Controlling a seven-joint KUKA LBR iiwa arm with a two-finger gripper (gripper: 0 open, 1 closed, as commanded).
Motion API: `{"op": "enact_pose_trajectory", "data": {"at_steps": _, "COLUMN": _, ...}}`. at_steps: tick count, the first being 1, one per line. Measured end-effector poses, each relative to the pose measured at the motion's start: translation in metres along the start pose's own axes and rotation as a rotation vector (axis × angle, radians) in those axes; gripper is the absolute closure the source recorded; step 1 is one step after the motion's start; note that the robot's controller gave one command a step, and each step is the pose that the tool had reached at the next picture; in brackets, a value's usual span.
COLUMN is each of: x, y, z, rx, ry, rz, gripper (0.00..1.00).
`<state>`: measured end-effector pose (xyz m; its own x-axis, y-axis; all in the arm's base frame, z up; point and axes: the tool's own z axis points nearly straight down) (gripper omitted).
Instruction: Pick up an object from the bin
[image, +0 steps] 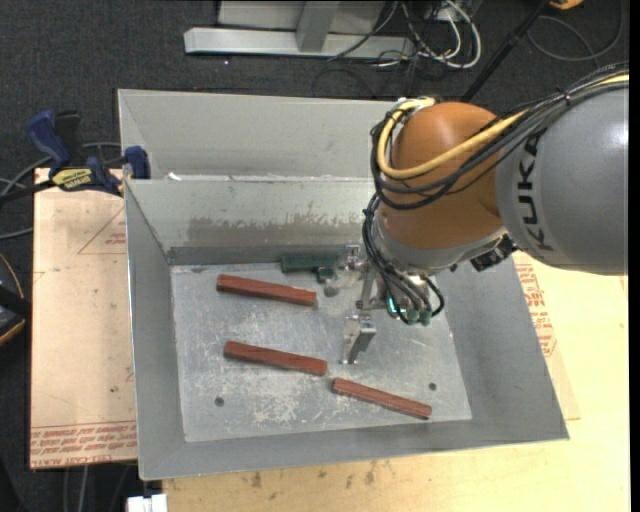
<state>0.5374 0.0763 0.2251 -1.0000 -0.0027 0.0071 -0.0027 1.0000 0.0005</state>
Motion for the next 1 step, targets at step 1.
{"op": "enact_pose_trajectory", "data": {"at_steps": 1, "x": -0.0015, "y": -0.0004, "z": -0.004, "rx": -0.001, "ry": -0.008, "rz": 0.002, "gripper": 0.0}}
